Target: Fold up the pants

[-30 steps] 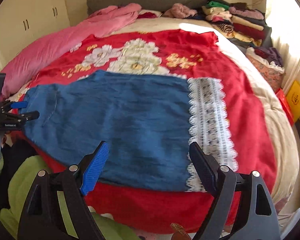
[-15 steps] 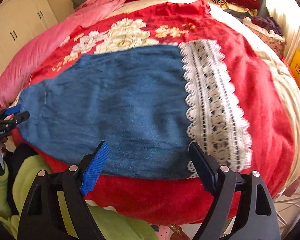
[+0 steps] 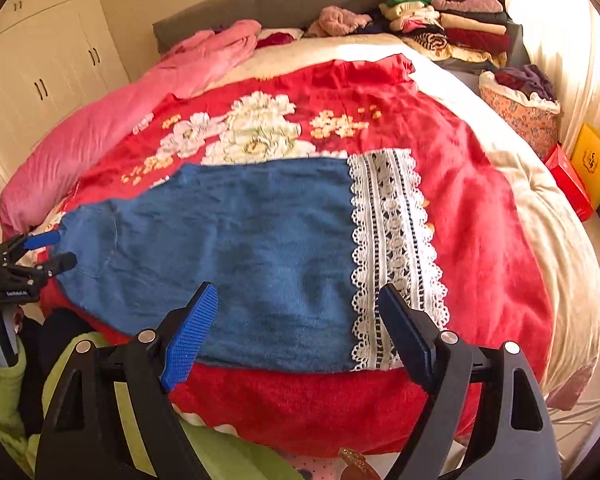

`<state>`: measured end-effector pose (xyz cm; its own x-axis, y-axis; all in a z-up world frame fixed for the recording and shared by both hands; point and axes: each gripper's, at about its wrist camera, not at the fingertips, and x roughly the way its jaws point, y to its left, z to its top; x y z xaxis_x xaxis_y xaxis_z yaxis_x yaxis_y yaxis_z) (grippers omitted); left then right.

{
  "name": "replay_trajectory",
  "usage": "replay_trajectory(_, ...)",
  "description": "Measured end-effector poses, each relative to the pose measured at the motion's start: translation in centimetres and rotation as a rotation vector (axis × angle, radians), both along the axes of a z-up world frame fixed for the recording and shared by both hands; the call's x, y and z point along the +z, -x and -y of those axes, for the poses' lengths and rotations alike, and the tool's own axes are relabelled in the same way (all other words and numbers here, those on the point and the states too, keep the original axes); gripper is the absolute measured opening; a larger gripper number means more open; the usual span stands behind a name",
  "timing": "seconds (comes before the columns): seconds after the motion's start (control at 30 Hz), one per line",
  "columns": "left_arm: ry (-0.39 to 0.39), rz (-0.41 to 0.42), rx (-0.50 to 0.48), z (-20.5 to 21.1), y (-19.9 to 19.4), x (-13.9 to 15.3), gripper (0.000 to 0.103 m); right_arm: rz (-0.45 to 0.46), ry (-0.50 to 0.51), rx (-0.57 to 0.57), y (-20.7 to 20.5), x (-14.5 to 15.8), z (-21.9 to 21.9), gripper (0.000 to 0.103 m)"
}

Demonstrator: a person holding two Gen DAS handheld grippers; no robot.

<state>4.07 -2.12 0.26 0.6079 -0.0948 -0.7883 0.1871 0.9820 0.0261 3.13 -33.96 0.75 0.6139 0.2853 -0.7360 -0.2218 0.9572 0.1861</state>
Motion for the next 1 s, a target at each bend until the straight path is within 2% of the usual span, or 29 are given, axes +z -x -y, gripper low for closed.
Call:
replay_trajectory(0.03,-0.001,0.001,-0.002,0.1,0.1,0.1,0.093,0.009,0.001,-0.006,0.2,0.3,0.1,0.099)
replay_trajectory(0.7,-0.010,0.060,-0.051,3.7,0.6,2.9,0.093,0.108,-0.032,-0.090,2.3,3.0,4.3,0.098)
replay_trajectory(1.0,-0.028,0.074,-0.084,5.6,0.2,3.7,0.093,0.126,-0.037,-0.136,3.0,3.1,6.2,0.098)
